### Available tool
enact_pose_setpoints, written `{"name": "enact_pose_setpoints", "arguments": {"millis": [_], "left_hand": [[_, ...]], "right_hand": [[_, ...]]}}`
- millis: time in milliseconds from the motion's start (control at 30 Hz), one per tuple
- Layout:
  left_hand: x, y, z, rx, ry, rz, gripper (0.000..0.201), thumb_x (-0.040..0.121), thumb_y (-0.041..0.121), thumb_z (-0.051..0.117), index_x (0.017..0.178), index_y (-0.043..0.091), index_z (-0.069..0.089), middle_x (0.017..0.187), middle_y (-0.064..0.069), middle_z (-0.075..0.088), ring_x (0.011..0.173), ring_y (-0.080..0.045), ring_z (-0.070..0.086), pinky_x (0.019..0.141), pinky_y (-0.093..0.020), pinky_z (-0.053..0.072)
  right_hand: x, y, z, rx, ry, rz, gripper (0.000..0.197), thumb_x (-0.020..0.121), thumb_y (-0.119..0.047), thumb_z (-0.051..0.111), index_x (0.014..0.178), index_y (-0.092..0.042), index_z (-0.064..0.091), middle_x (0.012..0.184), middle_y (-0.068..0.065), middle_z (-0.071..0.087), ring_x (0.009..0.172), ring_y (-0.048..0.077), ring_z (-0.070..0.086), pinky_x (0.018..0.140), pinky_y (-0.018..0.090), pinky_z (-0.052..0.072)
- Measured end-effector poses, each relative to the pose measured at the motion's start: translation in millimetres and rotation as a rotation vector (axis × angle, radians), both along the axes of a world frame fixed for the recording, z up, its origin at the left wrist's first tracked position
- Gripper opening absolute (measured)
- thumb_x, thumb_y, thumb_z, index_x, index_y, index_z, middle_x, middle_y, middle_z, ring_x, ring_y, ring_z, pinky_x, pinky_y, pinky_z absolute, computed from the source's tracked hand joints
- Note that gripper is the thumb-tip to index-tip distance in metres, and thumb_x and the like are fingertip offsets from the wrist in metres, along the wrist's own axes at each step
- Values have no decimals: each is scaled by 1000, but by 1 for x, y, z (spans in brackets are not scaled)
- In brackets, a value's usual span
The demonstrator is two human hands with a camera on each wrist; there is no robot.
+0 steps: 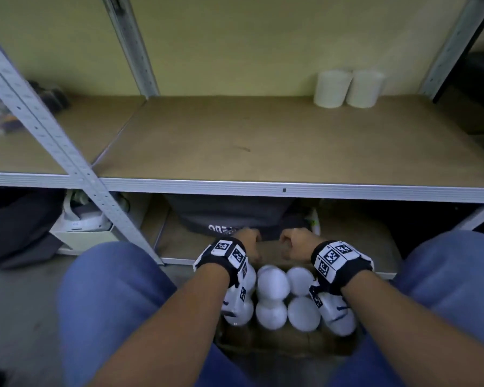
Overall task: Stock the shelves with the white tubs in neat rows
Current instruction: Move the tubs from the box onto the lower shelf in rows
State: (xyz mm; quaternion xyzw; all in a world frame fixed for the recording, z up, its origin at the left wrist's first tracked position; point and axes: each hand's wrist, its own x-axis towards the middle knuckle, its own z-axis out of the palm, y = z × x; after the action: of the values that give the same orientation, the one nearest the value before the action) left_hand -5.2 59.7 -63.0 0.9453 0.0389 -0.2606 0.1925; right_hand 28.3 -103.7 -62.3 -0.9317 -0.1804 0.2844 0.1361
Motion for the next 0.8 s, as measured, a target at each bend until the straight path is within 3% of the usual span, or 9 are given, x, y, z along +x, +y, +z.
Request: {"name": "enact_pose_setpoints", "arguments": {"millis": [133,233,300,367,467,533,600,667,800], "left_hand": [[9,-1,-49,68,105,-9,65,74,28,70,132,13,46,135,-12,44,122,-33,51,101,-44,47],[12,7,-79,43,192,6,75,72,23,71,139,14,37,139,-13,46,123,-33,52,100,-43,48],[10,14,-97,38,228,26,81,70,21,70,140,18,30,143,-14,43,132,-36,42,103,-44,45],[6,19,-112,69,248,33,80,70,23,71,138,20,30,143,-15,37,136,-38,33,106,-46,41],[-2,19,-129,125,233,7,87,64,32,81,137,17,34,141,-13,32,131,-37,35,107,-46,39],[-6,18,-135,161,207,-28,92,62,40,82,137,15,35,140,-12,34,129,-34,36,107,-44,38],[-10,16,-138,184,181,-26,95,60,38,84,137,14,34,139,-13,32,130,-35,36,106,-44,39],[-13,12,-141,183,178,9,97,62,35,83,141,14,30,144,-15,26,133,-37,32,107,-47,36],[-8,6,-141,225,153,36,88,62,34,78,135,14,33,137,-14,35,122,-38,41,101,-45,39]], "right_hand": [[3,2,-42,-93,85,8,51,81,-33,69,126,-11,57,125,10,60,112,28,59,95,36,51],[3,4,-68,-160,119,30,69,79,-37,70,138,-12,43,138,11,47,123,30,51,102,40,46],[1,7,-86,-184,132,53,77,78,-40,70,142,-15,36,143,10,40,127,32,45,105,41,42],[-3,10,-100,-202,162,88,85,77,-45,70,146,-21,27,146,7,33,131,32,40,107,39,37],[-8,15,-119,-240,193,113,101,71,-48,74,150,-27,15,152,3,23,138,32,31,112,41,31],[-11,19,-129,-265,212,109,111,66,-50,77,151,-29,9,154,3,16,137,36,28,109,47,34],[-15,23,-140,-300,234,106,117,64,-53,78,151,-32,3,154,4,11,135,38,28,107,50,36],[-20,26,-148,-296,228,77,118,62,-55,79,150,-34,2,151,4,14,133,37,32,103,50,39],[-28,31,-158,-243,199,12,111,62,-51,80,145,-36,8,146,5,19,128,35,38,97,49,45]]}}
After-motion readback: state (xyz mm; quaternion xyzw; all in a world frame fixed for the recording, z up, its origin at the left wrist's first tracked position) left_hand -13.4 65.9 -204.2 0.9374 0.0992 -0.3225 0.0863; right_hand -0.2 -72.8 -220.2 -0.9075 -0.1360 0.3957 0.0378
